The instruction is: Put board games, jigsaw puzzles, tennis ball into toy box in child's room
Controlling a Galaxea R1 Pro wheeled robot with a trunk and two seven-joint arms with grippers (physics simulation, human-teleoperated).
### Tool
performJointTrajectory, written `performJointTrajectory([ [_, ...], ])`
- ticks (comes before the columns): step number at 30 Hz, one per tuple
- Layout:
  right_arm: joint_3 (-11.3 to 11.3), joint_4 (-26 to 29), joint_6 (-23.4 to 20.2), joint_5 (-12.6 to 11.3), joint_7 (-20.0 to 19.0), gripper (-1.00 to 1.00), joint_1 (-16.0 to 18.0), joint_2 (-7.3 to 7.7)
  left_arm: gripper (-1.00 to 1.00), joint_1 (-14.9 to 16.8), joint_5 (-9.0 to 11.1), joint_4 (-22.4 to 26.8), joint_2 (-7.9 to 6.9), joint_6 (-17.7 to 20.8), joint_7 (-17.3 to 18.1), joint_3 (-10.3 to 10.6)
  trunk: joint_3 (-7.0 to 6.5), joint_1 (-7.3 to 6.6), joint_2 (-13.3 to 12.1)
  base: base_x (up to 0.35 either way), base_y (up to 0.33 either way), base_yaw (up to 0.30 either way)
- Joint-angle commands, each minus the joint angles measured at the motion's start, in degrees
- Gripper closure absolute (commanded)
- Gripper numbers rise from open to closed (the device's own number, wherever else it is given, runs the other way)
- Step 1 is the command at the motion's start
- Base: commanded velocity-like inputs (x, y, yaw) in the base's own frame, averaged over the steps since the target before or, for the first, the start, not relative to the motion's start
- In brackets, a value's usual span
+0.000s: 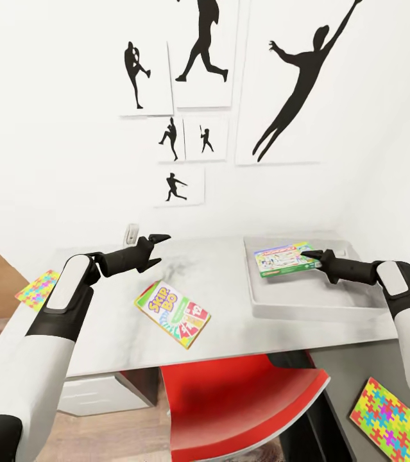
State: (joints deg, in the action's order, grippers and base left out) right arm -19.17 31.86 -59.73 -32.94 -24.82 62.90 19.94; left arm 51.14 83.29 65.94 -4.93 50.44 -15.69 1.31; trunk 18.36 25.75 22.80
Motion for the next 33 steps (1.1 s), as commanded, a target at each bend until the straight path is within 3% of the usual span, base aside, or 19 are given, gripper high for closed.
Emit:
performJointTrajectory([
  [1,-0.3,0.0,-0.3,0.5,-0.5,1.0,0.1,-0.02,-1.0,0.1,0.6,0.0,-0.03,0.0,-0.5,0.1,0.2,0.03,0.1,0.0,0.0,0.0],
  [17,-0.5,0.0,-0.3,0.5,-0.2,1.0,0.3,0.2,-1.0,0.0,0.6,0.0,0.06,0.0,-0.5,0.2,1.7,0.03,0.1,0.0,0.0,0.0],
  [26,-0.6,0.0,-0.3,0.5,-0.2,1.0,1.9,1.18,-1.0,0.2,0.5,0.0,0.36,0.1,-0.6,0.3,2.54,0.03,0.1,0.0,0.0,0.0],
  [33,-0.6,0.0,-0.3,0.4,-0.2,1.0,2.3,1.58,-1.0,1.0,2.4,-0.5,0.01,1.8,-0.8,0.2,3.19,0.03,0.1,0.0,0.0,0.0],
])
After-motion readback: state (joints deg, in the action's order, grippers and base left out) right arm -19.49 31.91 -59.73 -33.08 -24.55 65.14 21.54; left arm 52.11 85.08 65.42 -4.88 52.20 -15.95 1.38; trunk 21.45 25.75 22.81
